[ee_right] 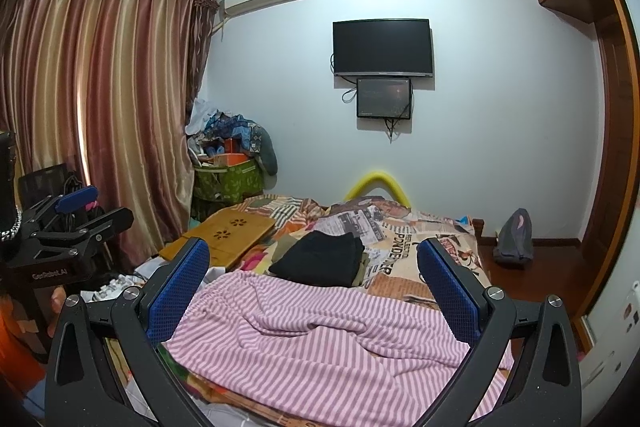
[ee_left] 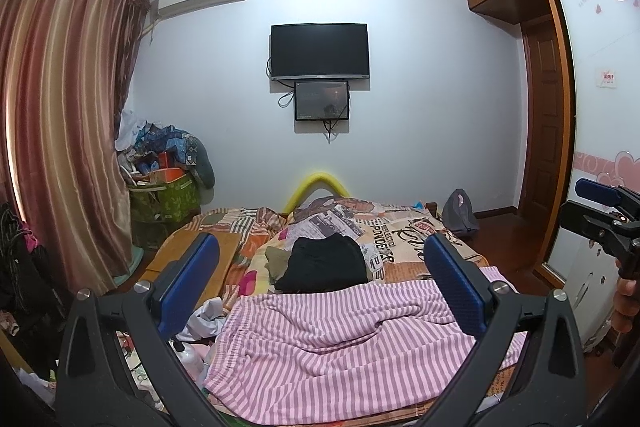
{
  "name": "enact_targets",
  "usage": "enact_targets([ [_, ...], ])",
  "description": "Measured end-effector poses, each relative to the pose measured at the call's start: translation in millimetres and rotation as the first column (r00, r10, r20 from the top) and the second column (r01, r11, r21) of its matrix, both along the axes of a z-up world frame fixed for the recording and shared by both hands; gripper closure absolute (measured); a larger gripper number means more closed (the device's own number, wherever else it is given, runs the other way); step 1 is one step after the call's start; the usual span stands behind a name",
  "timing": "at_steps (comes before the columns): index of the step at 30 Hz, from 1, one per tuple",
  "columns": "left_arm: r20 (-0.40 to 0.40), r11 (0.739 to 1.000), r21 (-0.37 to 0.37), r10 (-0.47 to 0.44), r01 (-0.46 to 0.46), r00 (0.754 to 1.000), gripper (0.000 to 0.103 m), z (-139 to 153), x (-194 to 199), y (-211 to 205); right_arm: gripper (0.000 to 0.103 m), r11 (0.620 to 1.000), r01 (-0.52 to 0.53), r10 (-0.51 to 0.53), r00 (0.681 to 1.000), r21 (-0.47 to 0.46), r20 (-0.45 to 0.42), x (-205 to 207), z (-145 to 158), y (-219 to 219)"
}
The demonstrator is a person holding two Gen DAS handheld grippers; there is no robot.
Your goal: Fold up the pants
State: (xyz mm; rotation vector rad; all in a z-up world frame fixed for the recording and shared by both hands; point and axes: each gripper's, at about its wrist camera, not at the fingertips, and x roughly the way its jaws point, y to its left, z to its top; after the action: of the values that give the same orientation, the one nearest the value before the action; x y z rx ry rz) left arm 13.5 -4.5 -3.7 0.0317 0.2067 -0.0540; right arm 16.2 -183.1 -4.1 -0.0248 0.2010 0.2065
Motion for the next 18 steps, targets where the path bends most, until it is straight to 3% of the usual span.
enact_targets([
  [18,0.0,1.0,-0.015,-0.006,0.006,1.0,0.0,0.1,1.1,2.0,0.0,1.0,0.0,0.0,1.0,-0.002,-0.005,-0.8,-1.8,-0.8],
])
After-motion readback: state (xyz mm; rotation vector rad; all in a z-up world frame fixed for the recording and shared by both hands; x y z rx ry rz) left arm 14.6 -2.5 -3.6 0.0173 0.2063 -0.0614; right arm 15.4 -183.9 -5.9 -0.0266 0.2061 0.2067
